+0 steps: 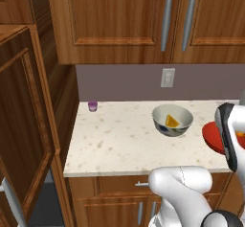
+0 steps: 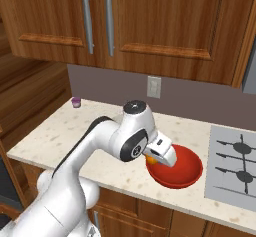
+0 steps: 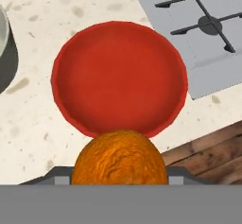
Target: Pick both bowls and place them on the counter. Then place the tangerine in one bowl and place the cheese in the other bowl.
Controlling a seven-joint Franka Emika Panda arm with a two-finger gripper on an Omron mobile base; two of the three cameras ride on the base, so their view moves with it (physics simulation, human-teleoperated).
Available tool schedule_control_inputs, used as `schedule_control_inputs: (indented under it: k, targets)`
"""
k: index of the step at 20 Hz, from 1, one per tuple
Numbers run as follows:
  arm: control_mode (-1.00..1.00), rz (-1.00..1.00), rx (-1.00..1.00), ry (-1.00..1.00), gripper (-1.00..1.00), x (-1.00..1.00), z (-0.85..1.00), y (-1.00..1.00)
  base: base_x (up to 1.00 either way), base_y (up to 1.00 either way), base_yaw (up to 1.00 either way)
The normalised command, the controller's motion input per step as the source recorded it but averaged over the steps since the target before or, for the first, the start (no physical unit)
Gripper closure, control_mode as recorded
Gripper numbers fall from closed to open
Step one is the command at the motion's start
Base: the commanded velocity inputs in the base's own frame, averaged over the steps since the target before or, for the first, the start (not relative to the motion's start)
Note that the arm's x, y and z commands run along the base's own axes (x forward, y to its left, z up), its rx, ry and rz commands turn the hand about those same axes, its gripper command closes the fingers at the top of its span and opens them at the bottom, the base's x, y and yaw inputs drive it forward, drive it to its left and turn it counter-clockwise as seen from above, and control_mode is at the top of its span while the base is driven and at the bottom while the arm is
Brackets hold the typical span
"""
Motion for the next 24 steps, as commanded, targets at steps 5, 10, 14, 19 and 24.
schedule_control_inputs:
  k: [5, 10, 14, 19, 24]
  targets:
    - [-1.0, -0.04, 0.04, 0.0, 1.0, 0.58, -0.48, -0.38, 0.0, 0.0, 0.0]
    - [-1.0, -0.02, 0.08, 0.08, 1.0, 0.55, -0.29, -0.32, 0.0, 0.0, 0.0]
    - [-1.0, -0.01, 0.07, 0.21, 1.0, 0.28, -0.5, -0.33, 0.0, 0.0, 0.0]
    - [-1.0, 0.0, 0.06, 0.1, 1.0, 0.31, -0.37, -0.37, 0.0, 0.0, 0.0]
    - [-1.0, 0.0, 0.13, 0.0, 1.0, 0.06, -0.33, -0.34, 0.0, 0.0, 0.0]
